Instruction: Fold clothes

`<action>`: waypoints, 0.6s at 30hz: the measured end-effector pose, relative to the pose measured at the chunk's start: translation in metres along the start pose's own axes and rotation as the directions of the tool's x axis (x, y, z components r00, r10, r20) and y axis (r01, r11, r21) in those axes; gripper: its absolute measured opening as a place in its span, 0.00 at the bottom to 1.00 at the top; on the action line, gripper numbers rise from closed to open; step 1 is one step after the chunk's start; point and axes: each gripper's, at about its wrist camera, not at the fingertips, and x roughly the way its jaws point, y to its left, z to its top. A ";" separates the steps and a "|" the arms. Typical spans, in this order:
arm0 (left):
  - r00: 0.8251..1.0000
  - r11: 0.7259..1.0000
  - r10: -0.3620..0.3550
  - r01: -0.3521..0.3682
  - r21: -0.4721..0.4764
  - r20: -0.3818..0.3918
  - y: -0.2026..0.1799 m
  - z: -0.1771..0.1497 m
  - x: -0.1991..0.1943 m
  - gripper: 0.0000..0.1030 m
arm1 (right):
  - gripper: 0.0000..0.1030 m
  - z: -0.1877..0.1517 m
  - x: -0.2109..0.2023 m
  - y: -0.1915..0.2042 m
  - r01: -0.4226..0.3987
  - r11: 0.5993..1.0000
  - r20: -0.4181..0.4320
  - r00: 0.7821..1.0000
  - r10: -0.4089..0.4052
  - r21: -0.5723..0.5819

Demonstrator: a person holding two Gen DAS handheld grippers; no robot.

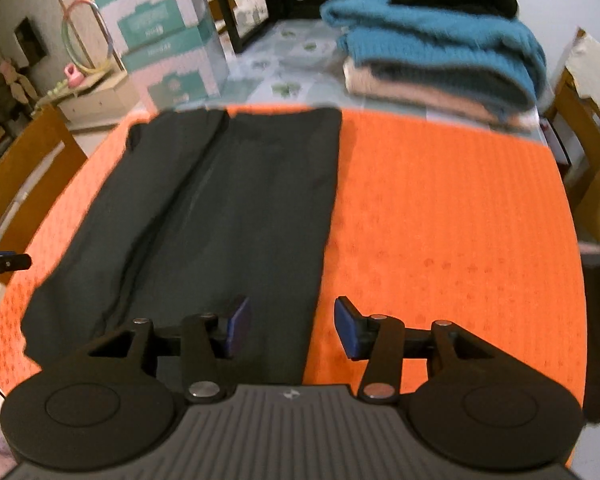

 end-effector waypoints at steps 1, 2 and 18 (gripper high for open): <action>1.000 1.000 -0.011 0.011 -0.005 -0.006 0.000 -0.009 0.000 0.53 | 0.51 -0.009 0.001 0.000 0.002 1.000 -0.011 1.000 -0.002 0.007; 1.000 1.000 -0.021 0.021 -0.009 -0.007 0.000 -0.018 0.000 0.53 | 0.51 -0.018 0.004 0.000 0.005 1.000 -0.023 1.000 -0.005 0.015; 0.993 0.991 -0.111 0.113 -0.066 0.028 -0.020 -0.037 0.016 0.13 | 0.07 -0.063 0.033 0.025 0.005 1.000 -0.091 0.996 -0.006 -0.007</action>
